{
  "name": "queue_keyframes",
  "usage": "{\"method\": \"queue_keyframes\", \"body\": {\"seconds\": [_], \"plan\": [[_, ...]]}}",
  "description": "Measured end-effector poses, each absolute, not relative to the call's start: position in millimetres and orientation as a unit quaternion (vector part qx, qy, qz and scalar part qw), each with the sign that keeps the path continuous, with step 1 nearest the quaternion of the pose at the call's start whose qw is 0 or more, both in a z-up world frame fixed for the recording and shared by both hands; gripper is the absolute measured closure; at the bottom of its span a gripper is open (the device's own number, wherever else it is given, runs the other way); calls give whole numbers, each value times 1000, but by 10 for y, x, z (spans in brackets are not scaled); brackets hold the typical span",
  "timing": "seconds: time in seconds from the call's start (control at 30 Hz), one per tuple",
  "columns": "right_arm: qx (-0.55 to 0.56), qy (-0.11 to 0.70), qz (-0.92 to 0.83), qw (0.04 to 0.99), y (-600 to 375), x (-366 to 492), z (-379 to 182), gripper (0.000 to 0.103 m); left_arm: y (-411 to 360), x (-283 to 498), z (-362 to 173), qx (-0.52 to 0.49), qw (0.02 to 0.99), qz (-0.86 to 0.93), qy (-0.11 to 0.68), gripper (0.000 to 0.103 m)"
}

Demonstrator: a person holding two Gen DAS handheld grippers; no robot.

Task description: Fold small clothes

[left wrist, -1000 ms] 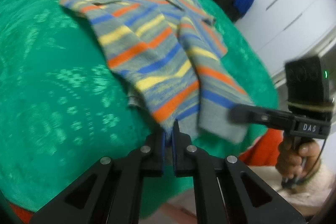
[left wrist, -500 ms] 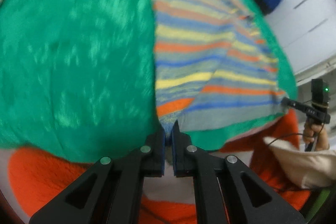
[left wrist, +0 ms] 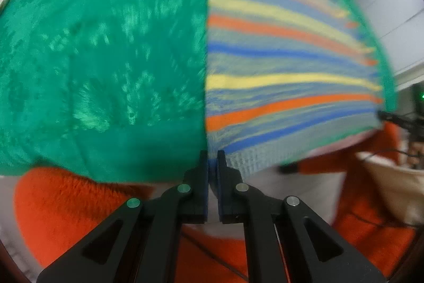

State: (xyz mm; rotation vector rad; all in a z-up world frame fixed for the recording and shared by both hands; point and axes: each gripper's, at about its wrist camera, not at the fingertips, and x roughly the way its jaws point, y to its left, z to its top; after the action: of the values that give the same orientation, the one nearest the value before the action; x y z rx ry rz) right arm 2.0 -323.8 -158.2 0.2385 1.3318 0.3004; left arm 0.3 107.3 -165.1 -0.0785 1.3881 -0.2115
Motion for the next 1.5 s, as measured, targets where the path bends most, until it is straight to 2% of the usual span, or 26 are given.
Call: {"method": "queue_keyframes", "body": {"seconds": [0.07,0.23,0.33,0.37,0.4,0.43,0.47,0.5,0.53,0.6,0.67,0.73,0.87,1.07,1.1,1.13,1.27,1.4,1.47,1.5], "plan": [[96,625,129,764,-3170,62,-1793,100,1043,44,-1782,-30,760,-87,644,100],[129,620,119,765,-3242,86,-1867,100,971,32,-1833,-16,768,-69,636,99],[146,617,119,764,-3275,69,-1891,100,901,-43,-1776,-5,777,-56,627,95],[149,617,120,764,-3298,62,-1877,98,894,-78,-1734,-2,778,-56,625,88],[156,617,127,761,-3316,37,-1851,91,889,-135,-1660,5,781,-53,622,82],[163,618,134,758,-3362,10,-1847,82,899,-210,-1562,16,787,-46,615,71],[168,620,139,754,-3387,-24,-1799,75,916,-253,-1474,22,793,-41,607,65],[166,619,137,756,-3422,-45,-1734,66,945,-309,-1344,25,802,-37,595,64],[160,613,132,762,-3487,-64,-1642,64,982,-337,-1228,23,811,-35,584,63],[130,595,114,785,-3597,-35,-1385,64,1072,-342,-963,10,832,-25,554,53],[88,570,96,812,-3648,92,-1129,63,1129,-279,-715,-9,860,-10,510,34],[44,541,87,835,-3642,318,-891,61,1185,-162,-642,-35,884,8,467,28],[28,493,133,859,-3471,1047,-689,61,1345,141,-832,-73,906,37,415,28],[62,508,155,845,-3161,2129,-1140,61,1384,124,-1332,-101,896,59,428,28],[76,513,156,841,-3152,2248,-1228,65,1395,129,-1374,-94,893,63,436,28],[87,523,161,832,-3137,2343,-1324,101,1437,120,-1407,-83,890,74,442,29],[2,513,93,854,-3153,2502,-1281,99,1586,69,-1400,-113,891,88,431,28],[-14,522,103,847,-3236,2553,-1377,97,1585,174,-1473,-115,883,90,445,28],[-26,522,110,846,-3214,2522,-1353,82,1553,182,-1469,-104,884,93,446,28],[-35,526,102,843,-3219,2515,-1321,62,1542,177,-1465,-102,885,93,445,28]]}}
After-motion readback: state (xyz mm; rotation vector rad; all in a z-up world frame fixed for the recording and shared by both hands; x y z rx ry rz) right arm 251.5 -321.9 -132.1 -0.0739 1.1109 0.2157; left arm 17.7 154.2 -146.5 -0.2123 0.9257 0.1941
